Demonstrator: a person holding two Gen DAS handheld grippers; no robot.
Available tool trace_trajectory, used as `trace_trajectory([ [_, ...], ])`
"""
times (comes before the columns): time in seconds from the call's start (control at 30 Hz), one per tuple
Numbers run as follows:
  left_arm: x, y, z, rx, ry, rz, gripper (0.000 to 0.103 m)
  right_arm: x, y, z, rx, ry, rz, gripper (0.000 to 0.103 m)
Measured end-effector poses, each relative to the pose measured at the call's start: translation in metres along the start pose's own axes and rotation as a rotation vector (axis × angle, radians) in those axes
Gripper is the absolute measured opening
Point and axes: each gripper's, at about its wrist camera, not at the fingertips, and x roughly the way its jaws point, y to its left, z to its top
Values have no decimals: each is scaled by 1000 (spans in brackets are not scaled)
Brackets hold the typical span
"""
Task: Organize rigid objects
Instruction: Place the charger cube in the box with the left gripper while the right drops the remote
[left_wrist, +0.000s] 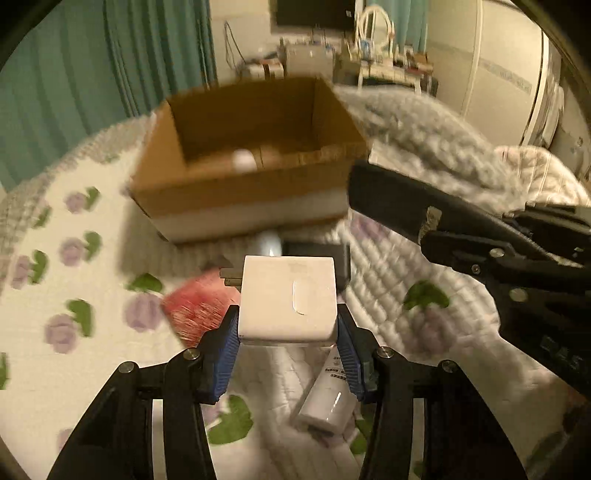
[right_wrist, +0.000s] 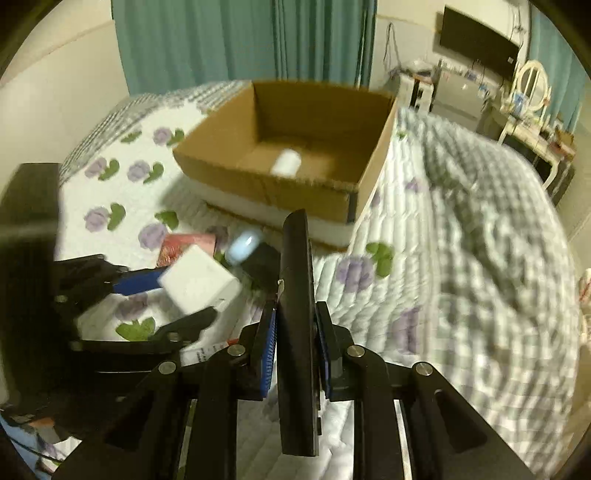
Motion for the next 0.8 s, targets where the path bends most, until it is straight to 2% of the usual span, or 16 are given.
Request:
trace_trajectory([
  [0.2, -62, 18, 35, -5, -140, 22, 50, -52, -1, 27, 19, -109, -10, 19],
  [0.4, -72, 43, 89, -17, -210, 47, 50, -69, -2, 79, 21, -210, -3, 19],
  [0.5, -61, 54, 113, -12, -227, 73, 50, -59, -6, 108, 25, -241, 11, 19],
  [0.6, -37, 65, 138, -12, -222, 67, 50, -39, -11, 134, 34, -246, 21, 19],
  [0.8, 32, 79, 159, -6, -151, 72, 50, 36, -23, 166, 15, -170, 29, 19],
])
